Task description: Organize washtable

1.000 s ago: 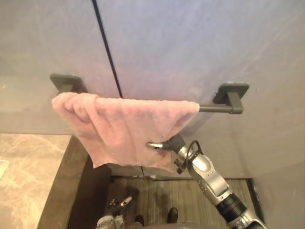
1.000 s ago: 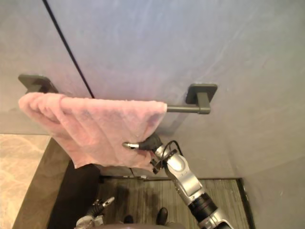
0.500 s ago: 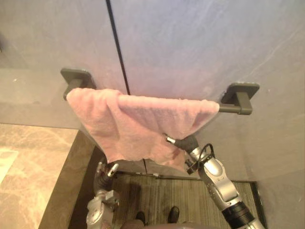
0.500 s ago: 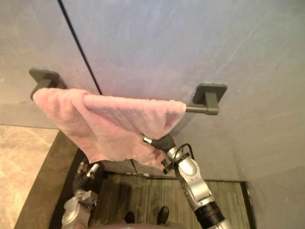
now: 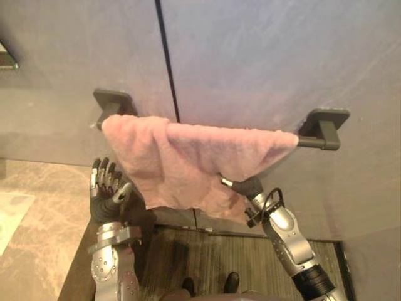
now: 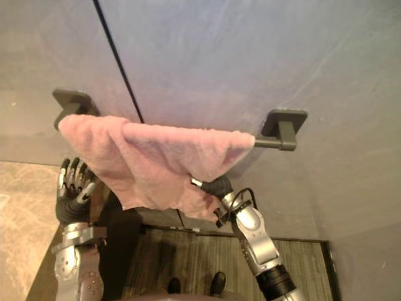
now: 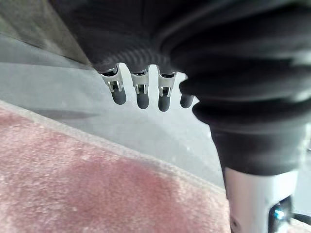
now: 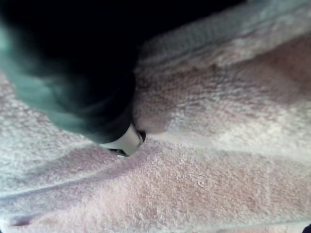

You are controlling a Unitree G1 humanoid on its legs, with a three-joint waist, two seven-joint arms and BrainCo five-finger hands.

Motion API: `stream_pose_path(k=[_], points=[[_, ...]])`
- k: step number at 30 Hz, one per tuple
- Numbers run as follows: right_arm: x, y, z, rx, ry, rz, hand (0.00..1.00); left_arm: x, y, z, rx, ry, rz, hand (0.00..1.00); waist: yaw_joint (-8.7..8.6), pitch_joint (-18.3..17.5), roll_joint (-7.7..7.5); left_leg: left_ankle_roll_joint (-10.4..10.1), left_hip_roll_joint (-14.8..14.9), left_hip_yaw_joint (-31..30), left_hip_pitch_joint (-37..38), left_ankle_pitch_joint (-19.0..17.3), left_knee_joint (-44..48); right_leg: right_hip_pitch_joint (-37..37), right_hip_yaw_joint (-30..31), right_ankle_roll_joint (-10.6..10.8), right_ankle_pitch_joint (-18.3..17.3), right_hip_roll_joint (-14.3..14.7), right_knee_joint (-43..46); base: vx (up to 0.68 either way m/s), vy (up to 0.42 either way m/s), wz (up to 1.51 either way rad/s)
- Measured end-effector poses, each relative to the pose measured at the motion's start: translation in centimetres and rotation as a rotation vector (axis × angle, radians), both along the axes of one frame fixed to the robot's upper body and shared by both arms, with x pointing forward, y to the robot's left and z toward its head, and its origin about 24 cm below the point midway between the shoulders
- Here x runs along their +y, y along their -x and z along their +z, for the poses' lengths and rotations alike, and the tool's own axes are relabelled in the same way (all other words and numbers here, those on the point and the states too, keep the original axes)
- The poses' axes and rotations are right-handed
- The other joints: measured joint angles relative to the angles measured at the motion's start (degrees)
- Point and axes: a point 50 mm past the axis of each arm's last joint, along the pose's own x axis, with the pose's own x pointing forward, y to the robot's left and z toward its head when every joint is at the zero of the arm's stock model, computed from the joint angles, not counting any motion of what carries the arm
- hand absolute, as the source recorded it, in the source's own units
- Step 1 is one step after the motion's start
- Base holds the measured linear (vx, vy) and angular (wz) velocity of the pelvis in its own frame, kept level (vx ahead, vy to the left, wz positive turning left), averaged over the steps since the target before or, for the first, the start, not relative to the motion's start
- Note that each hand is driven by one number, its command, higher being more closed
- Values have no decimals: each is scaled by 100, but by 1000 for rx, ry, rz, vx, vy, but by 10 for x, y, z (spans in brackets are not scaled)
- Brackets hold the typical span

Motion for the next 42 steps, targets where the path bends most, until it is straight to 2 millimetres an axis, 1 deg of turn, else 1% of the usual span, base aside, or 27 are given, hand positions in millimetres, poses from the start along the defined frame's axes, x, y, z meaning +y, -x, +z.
stream_pose_path(k=[5, 8, 10, 16, 22, 25, 29, 33, 38, 39, 41, 42], points=[[-2, -1, 1, -2, -1, -10, 100, -3, -2, 8, -41, -9, -17, 0, -3, -1, 1, 0, 0, -7, 0, 0, -35, 0, -8, 0, 1, -3, 8, 0, 0, 0], [-2, -1, 1, -1, -2, -8, 100, -9, -6, 11, -54, -10, -51, 0, -6, -2, 3, -1, 1, -3, 0, 0, -33, 0, -6, 0, 1, -2, 8, 0, 0, 0], [-2, -1, 1, 0, -2, -7, 100, -15, -13, 16, -78, -27, -100, 0, -7, -2, 3, 0, 2, 14, 0, 0, -31, -4, 4, 2, 3, -2, 8, 0, 0, 0], [-1, -2, 1, 1, 1, -3, 100, -17, -13, 17, -82, -29, -122, 0, 8, -5, -2, 1, 3, 102, -31, -1, -32, -55, 49, 13, 23, -1, 8, -1, 2, -2], [1, -6, 7, -16, 4, 6, 100, -18, -14, 19, -91, -43, -150, 0, 32, -11, -10, 1, -3, 180, -208, -1, 33, -200, 164, 22, 159, 5, -71, -32, 2, -6], [1, -8, 9, -18, -12, 7, 100, -23, -15, 19, -90, -52, -188, 0, 54, -13, -13, 1, -7, 197, -229, -1, 53, -214, 181, 19, 180, 2, -77, -41, -1, -3], [1, -9, 11, -24, -16, 5, 100, -29, -17, 19, -91, -56, -248, 0, 147, -14, -14, 1, -8, 271, -260, -1, 54, -263, 273, 48, 220, 4, -92, -31, 5, -8], [2, -11, 14, -35, -16, 12, 100, -36, -17, 18, -88, -73, -309, 0, 153, -38, -29, 22, -40, 284, -349, 22, 58, -302, 310, 45, 318, -8, -204, -7, 2, -1], [3, -13, 17, -36, -14, 16, 100, -45, -17, 15, -74, -96, -398, 0, 152, -45, -37, 33, -72, 302, -343, 29, 59, -302, 331, 67, 346, -38, -208, 0, 0, 0], [4, -13, 17, -36, -13, 17, 100, -47, -17, 14, -71, -101, -415, 100, 152, -48, -40, 34, -76, 304, -343, 29, 58, -302, 333, 72, 350, -43, -208, 0, 0, 0], [4, -13, 17, -36, -14, 18, 100, -52, -18, 12, -57, -114, -460, 100, 149, -83, -58, 35, -82, 320, -343, 29, 52, -313, 348, 78, 354, -48, -209, -7, 5, -4], [6, -13, 17, -34, -18, 24, 100, -58, -18, 8, -30, -121, -512, 100, 134, -146, -65, 36, -81, 348, -344, 29, 41, -333, 376, 78, 354, -46, -210, -1, 9, -16]])
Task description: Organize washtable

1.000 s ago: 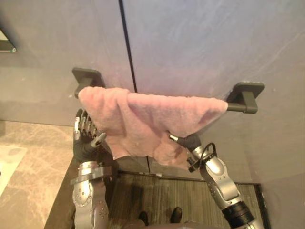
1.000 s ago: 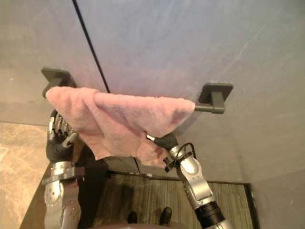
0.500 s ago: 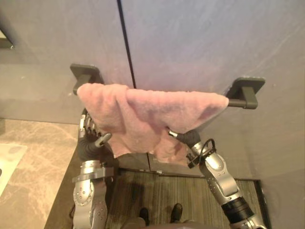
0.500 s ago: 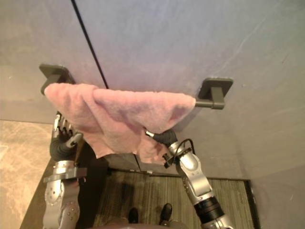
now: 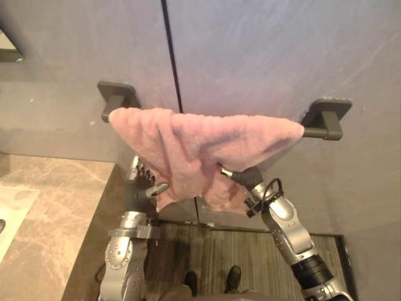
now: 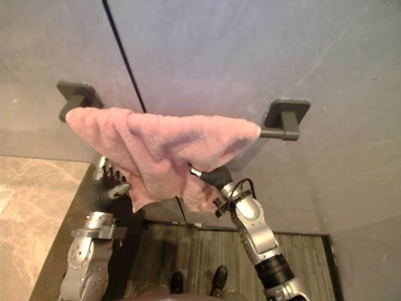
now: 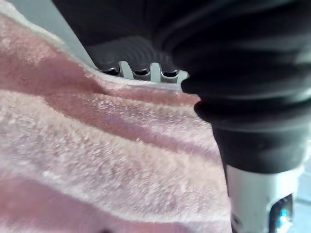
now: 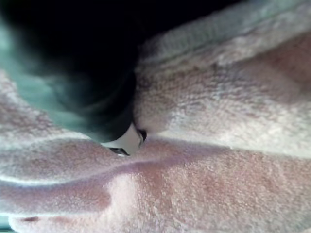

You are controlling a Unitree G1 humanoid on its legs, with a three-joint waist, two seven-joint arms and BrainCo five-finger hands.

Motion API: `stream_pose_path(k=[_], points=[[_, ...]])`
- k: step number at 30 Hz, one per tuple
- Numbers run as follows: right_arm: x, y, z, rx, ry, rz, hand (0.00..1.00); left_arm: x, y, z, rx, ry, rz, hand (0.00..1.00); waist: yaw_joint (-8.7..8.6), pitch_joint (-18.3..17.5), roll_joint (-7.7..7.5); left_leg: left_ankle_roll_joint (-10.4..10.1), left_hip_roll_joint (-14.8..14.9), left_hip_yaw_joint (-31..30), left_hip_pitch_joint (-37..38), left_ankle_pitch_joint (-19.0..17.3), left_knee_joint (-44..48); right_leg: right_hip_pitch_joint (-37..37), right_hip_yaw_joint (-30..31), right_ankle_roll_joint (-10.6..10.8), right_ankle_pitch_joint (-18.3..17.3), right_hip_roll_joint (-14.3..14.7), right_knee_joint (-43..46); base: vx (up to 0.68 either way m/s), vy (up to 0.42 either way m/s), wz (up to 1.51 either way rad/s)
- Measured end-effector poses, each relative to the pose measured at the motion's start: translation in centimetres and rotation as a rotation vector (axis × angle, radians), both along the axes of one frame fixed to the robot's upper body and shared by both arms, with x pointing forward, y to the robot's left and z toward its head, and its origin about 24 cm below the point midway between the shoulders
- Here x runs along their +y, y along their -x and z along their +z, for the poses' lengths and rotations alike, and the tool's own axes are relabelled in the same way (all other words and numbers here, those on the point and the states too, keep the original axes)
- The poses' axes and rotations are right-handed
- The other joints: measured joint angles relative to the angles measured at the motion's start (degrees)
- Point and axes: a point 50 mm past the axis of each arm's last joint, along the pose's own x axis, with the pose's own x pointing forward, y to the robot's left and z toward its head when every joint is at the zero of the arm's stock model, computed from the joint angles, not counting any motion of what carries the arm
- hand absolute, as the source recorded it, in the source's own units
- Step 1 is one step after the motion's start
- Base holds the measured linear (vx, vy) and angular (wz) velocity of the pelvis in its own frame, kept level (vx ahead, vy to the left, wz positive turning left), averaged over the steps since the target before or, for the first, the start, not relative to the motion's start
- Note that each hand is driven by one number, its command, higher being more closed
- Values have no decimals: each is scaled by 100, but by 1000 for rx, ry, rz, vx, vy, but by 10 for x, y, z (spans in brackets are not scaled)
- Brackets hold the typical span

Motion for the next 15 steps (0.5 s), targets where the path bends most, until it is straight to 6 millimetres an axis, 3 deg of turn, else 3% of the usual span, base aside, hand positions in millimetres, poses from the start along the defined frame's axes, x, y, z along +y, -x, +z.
stream_pose_path(k=[4, 5, 15], points=[[6, 1, 0, 2, -10, 18, 100, -17, -2, -6, 34, 9, -85, 100, -92, -94, -5, 24, 0, 55, 10, 16, 4, -32, 83, 1, 2, 7, 0, 13, 5, -12], [7, 2, 0, 3, -10, 22, 100, -17, -3, -5, 28, 10, -84, 100, -150, -94, -4, 26, 0, 55, 14, 19, 4, -32, 83, 1, 2, 8, 0, 0, 0, 0], [8, 2, 0, 4, -15, 23, 100, -9, -9, 1, -7, 3, -21, 100, -149, -95, -2, 58, -3, 51, 58, 43, -51, -17, 82, 1, 2, 11, 0, 0, 0, 0]])
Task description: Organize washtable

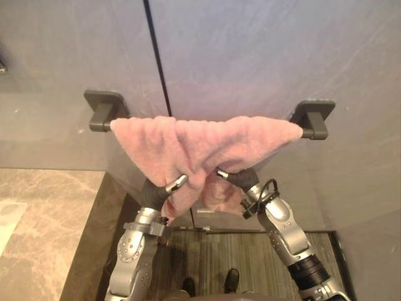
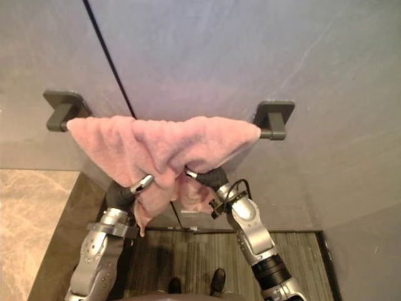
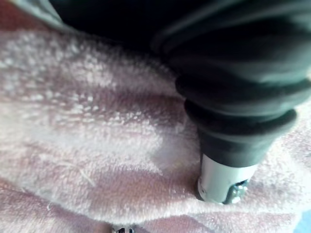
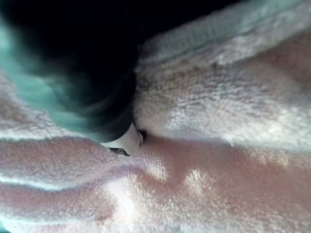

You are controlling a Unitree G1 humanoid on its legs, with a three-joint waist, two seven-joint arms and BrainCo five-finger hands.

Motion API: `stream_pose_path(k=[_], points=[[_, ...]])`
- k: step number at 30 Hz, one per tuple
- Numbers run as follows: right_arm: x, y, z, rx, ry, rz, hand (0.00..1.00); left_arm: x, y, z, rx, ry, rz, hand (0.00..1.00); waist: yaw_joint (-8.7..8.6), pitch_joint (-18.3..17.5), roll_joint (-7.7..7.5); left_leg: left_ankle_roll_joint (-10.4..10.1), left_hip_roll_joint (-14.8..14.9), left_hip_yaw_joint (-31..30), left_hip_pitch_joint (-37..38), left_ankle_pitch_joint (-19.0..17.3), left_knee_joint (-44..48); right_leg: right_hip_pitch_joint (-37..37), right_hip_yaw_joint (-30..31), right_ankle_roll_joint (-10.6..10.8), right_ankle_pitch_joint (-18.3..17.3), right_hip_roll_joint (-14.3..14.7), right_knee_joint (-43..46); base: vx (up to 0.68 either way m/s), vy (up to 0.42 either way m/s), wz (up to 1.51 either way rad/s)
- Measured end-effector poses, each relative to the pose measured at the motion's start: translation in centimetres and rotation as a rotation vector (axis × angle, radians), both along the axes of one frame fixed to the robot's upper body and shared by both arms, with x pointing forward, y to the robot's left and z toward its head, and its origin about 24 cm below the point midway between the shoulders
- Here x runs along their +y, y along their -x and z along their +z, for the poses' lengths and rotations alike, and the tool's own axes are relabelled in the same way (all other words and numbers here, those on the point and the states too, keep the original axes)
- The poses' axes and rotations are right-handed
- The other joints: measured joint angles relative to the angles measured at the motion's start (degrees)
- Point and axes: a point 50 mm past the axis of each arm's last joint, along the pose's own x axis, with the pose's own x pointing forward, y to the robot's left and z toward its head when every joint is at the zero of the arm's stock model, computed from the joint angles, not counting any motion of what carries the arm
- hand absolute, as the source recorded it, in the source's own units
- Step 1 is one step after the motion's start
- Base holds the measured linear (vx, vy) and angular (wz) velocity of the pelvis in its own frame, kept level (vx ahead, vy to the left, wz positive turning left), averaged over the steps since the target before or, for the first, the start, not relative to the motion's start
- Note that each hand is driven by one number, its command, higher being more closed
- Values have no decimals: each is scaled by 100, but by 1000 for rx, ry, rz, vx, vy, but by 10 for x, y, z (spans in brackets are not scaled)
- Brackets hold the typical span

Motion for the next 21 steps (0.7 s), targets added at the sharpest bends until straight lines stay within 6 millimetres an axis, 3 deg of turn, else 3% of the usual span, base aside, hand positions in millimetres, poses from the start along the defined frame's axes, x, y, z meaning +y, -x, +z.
stream_pose_path(k=[9, 21], points=[[-7, 0, -3, 12, -7, -31, 100, 12, -1, -1, 3, -4, 78, 100, 4, -6, 7, 15, -16, -157, 87, 32, -57, 110, -51, 2, -2, -15, 0, -12, -8, 7], [-30, 6, -18, 55, 26, -105, 100, 2, -9, -4, -6, -34, 23, 100, -7, -77, 94, 50, -109, -432, 162, 215, -282, 198, -299, 29, -21, -114, -1, -19, -7, 12]])
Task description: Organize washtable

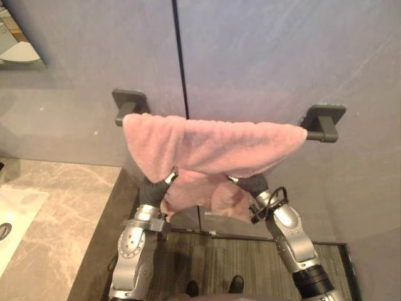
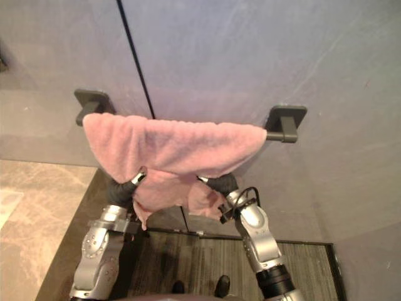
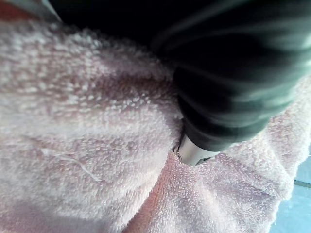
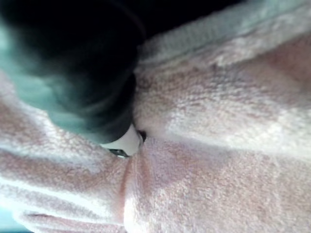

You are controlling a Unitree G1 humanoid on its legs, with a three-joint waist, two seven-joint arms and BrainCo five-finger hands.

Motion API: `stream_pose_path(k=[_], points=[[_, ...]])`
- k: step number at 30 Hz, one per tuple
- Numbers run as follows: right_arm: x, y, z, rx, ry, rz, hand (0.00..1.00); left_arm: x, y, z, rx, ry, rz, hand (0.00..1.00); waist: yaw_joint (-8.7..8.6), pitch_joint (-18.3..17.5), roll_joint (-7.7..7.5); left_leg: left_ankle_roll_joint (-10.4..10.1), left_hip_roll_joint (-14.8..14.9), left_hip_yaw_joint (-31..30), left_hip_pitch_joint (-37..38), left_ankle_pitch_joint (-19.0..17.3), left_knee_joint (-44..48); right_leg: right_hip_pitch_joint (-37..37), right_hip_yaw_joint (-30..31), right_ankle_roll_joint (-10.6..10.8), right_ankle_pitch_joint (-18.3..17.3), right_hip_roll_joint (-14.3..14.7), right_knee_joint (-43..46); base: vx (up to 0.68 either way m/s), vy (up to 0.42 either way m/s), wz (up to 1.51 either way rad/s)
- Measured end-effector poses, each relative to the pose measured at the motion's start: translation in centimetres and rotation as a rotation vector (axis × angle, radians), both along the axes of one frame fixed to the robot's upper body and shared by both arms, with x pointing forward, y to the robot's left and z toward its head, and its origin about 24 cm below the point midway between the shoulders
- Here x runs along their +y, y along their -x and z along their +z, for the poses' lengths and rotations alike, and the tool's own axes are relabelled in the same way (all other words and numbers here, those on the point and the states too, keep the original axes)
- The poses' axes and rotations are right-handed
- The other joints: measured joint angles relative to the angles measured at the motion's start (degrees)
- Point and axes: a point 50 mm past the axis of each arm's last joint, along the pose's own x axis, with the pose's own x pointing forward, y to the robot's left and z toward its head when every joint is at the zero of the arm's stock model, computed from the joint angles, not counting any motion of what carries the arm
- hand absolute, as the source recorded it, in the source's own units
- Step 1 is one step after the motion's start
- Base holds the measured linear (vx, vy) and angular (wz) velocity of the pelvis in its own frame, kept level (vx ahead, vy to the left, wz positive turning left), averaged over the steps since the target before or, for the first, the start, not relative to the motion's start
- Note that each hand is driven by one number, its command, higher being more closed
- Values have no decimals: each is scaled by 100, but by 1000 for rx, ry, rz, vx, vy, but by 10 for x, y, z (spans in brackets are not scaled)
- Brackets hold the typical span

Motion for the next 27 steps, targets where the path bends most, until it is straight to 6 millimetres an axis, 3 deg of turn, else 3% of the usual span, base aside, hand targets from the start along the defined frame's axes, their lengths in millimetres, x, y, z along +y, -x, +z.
stream_pose_path(k=[8, 17, 25, 26, 27], points=[[-10, -2, 2, 2, -18, -52, 100, -8, -14, -2, 9, -5, -5, 100, -10, 2, 0, -4, 2, -5, 52, 1, -8, 51, 3, 71, -53, 2, 1, 9, -20, 1], [-3, -9, 10, -25, -24, -31, 100, -1, -20, 1, -2, 12, 44, 100, -19, 140, -24, 29, -9, 249, 146, -119, 69, 50, 308, 84, -61, 9, 42, -14, -2, -16], [5, -11, 12, -34, -27, -13, 100, 6, -21, 2, -10, 14, 76, 100, -157, 196, -31, 44, -8, 316, 166, -108, 55, 46, 345, 98, -71, 10, 39, -7, -4, -2], [6, -11, 12, -35, -23, -13, 0, 6, -21, 3, -12, 15, 78, 100, -159, 203, -33, 45, -8, 319, 171, -108, 55, 46, 358, 97, -70, 12, 40, -7, -18, -6], [6, -11, 12, -35, -23, -12, 0, 8, -22, 4, -18, 20, 87, 0, -161, 209, -37, 45, -8, 321, 174, -108, 52, 46, 366, 97, -70, 13, 39, -7, -16, -4]])
